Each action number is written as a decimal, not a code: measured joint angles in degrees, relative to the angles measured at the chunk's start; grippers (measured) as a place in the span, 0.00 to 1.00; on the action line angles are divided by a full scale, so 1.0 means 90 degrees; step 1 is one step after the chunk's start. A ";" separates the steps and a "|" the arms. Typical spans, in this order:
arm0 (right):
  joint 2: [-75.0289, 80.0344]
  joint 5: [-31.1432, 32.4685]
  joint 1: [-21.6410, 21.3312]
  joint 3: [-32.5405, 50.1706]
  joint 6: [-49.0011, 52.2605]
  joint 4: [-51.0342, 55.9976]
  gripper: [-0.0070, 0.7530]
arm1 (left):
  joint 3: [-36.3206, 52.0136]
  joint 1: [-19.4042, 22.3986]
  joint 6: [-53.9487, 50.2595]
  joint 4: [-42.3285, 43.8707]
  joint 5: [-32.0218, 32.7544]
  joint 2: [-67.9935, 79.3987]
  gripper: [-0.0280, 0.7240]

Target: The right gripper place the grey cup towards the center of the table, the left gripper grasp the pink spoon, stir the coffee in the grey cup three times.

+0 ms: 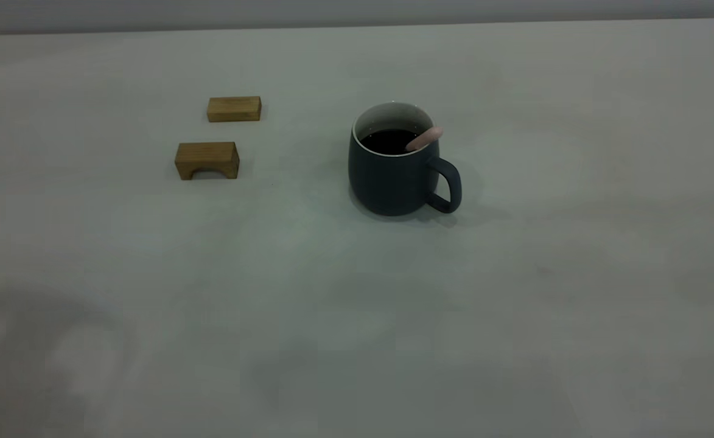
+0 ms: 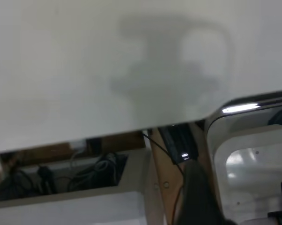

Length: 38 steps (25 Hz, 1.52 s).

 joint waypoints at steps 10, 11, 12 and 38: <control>0.0000 0.0000 0.0000 0.0000 0.0000 0.0000 0.32 | 0.1989 0.1618 -0.0117 0.0037 -0.0043 -0.3198 0.78; 0.0000 0.0000 0.0000 0.0000 0.0000 0.0000 0.32 | 0.2116 0.1729 -0.0072 0.0037 -0.0079 -0.3536 0.78; 0.0000 0.0000 0.0000 0.0000 0.0000 0.0000 0.32 | 0.2238 0.1808 -0.0021 0.0037 -0.0137 -0.3858 0.78; 0.0000 0.0000 0.0000 0.0000 0.0000 0.0000 0.32 | 0.2647 0.1908 0.0296 -0.0293 -0.0231 -0.7276 0.78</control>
